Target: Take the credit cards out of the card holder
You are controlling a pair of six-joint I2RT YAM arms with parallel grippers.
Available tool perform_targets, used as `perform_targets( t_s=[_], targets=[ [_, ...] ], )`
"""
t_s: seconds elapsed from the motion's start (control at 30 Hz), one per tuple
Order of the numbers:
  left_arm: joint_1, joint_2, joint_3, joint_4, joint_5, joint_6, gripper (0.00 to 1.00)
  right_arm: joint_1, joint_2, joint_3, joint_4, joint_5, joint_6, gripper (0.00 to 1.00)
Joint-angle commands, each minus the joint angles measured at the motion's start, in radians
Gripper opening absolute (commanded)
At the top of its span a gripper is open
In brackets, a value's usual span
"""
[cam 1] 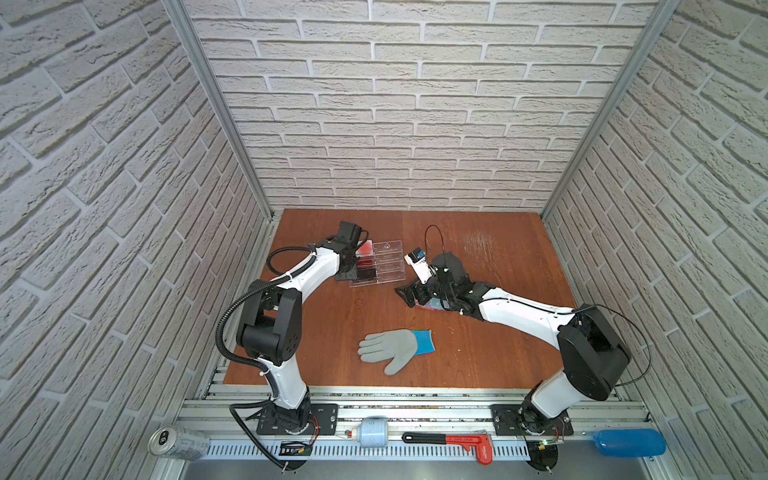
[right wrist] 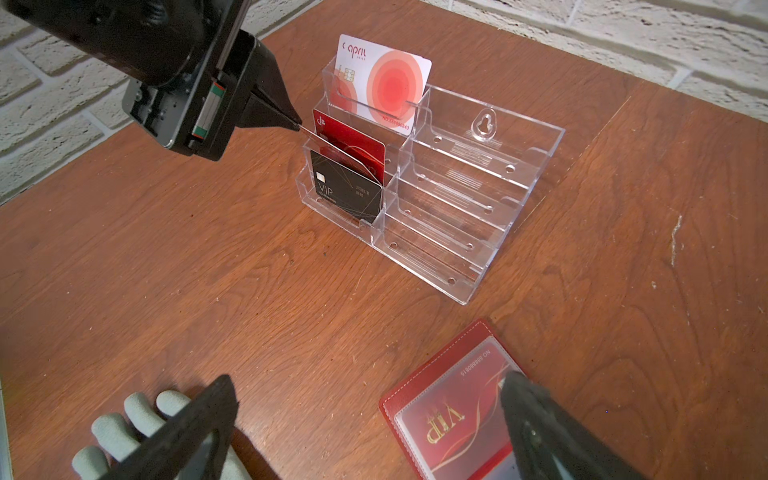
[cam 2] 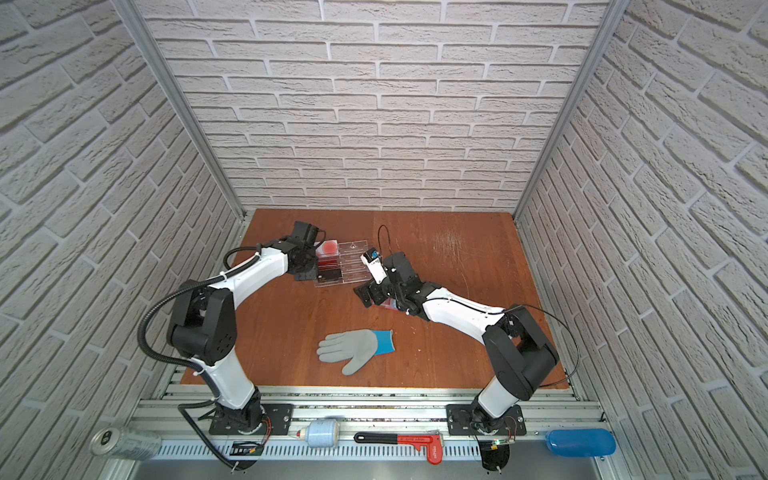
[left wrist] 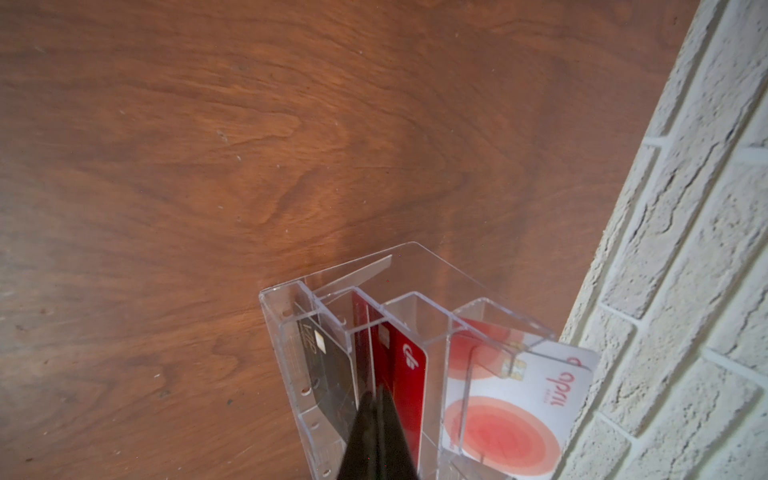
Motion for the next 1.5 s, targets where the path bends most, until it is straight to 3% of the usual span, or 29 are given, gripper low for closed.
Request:
perform_targets(
  t_s=[0.0, 0.6, 0.87, 1.07, 1.23, 1.33, 1.47],
  targets=[
    [0.005, 0.015, 0.026, -0.006, -0.017, -0.192, 0.0, 0.006, 0.001, 0.024, 0.024, -0.01, 0.0, 1.0],
    [0.009, 0.029, 0.034, 0.029, -0.01, -0.185, 0.12, 0.005, -0.002, 0.024, 0.018, -0.015, -0.004, 1.0],
    [0.008, 0.041, 0.042, 0.059, -0.003, -0.164, 0.13, 0.005, -0.004, 0.026, 0.019, -0.014, -0.006, 1.0],
    [0.011, -0.015, 0.079, 0.095, -0.071, 0.011, 0.16, 0.006, 0.013, 0.031, 0.016, -0.007, -0.014, 1.0],
    [0.017, -0.104, 0.097, 0.137, -0.112, 0.339, 0.23, 0.006, 0.031, 0.042, 0.003, 0.02, -0.025, 1.0],
    [0.021, -0.165, 0.083, 0.132, -0.122, 0.555, 0.4, 0.006, 0.052, 0.067, -0.017, 0.056, -0.026, 1.0],
    [0.022, -0.289, -0.046, 0.192, -0.14, 0.789, 0.84, 0.01, 0.097, 0.106, -0.023, 0.113, -0.017, 1.0]
  ],
)
